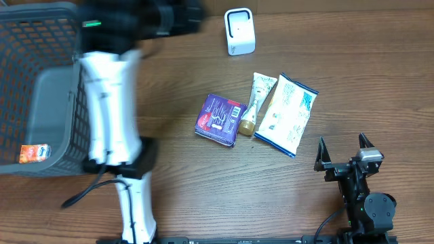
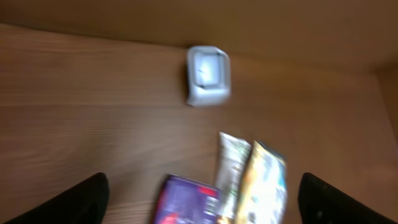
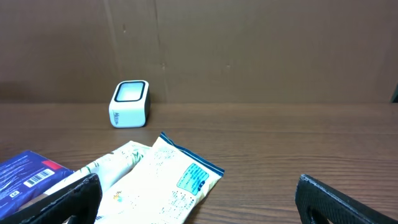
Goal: Scan the item barcode
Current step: 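Carry the Pantene tube out and lay it between box and bag, then reach into the basket and grasp the orange packet with left gripper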
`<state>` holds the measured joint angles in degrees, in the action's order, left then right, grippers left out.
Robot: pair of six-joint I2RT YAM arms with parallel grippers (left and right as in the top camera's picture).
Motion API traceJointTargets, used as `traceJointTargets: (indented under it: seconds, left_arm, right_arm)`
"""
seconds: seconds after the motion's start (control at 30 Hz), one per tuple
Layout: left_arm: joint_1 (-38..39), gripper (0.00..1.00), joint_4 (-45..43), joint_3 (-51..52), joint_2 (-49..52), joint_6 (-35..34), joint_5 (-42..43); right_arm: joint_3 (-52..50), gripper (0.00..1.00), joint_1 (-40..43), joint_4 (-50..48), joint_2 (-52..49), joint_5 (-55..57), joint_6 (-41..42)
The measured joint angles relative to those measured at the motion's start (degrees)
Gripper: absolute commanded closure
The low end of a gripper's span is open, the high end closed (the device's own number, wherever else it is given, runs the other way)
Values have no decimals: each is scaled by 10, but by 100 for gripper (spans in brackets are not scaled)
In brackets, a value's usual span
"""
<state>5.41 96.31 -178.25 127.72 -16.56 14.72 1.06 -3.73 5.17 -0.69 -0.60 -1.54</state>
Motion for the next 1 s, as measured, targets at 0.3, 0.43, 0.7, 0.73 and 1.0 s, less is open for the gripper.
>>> traceJointTargets:
  seconds: [0.3,0.43,0.7,0.73,1.0]
  left_arm:
    - [-264,0,2,0,-39,4,-8]
    - [-334,0,2,36,-66,5,-52]
    - [-386,0,3,221,-106,-30,-161]
    - [-391,0,0,255,-106,-45,-181]
    - [-415,0,-76,433,-104,-126,-282]
  right_arm:
    - [0,0,0,0,0,0,0]
    - [0,0,0,0,0,0,0]
    - [0,0,0,0,0,0,0]
    - [0,0,0,0,0,0,0]
    - [0,0,0,0,0,0,0]
